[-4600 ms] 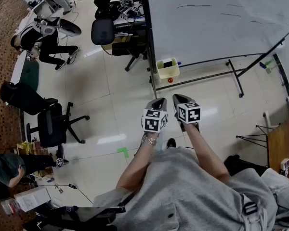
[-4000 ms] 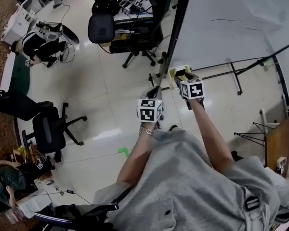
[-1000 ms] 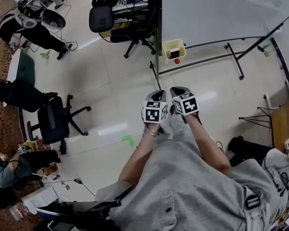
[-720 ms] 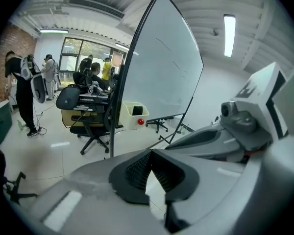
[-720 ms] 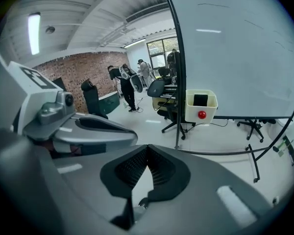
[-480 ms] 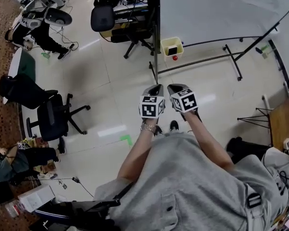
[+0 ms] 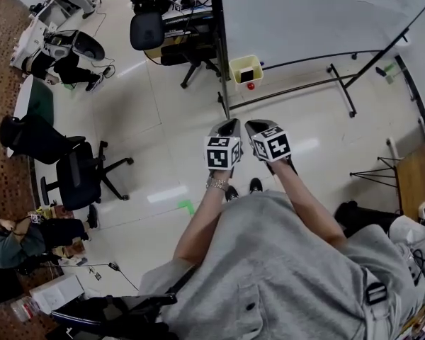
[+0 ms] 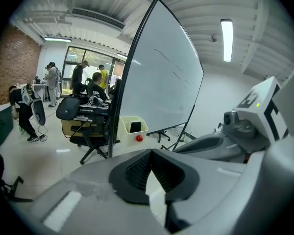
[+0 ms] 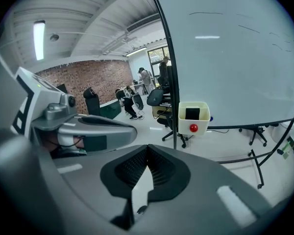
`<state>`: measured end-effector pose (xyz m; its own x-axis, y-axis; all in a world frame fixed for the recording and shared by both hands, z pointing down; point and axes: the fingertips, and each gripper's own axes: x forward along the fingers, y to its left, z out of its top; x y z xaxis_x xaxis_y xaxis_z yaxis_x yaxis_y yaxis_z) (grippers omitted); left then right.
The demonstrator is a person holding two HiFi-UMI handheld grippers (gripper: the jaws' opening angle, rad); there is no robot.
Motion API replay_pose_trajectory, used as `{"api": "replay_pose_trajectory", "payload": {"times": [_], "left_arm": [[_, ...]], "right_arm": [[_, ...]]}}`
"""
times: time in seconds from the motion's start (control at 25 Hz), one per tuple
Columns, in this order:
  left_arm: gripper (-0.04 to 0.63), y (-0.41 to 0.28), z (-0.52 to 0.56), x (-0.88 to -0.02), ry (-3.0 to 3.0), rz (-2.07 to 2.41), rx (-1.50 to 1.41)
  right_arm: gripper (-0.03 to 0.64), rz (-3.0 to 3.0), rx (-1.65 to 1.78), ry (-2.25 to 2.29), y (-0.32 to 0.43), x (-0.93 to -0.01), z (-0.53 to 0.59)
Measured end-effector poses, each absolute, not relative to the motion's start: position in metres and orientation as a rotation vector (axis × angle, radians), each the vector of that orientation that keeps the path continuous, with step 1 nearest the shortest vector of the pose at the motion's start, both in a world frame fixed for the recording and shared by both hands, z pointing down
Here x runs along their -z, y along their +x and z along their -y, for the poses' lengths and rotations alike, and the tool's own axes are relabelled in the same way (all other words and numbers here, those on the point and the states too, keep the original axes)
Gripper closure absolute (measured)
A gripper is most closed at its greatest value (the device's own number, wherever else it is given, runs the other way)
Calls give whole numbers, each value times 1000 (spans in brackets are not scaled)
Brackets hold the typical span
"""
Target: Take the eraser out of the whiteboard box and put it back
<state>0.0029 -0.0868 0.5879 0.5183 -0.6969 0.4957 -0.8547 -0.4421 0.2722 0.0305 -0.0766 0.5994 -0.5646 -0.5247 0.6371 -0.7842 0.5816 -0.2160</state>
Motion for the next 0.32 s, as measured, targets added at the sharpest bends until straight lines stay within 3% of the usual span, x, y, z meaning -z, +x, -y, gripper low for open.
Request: {"api": "replay_pose_trajectory", "payload": {"times": [0.32], "left_arm": [[591, 18, 87, -584, 2293, 1252, -421]], "right_arm": [[614, 2307, -699, 1040, 43, -603, 79]]}}
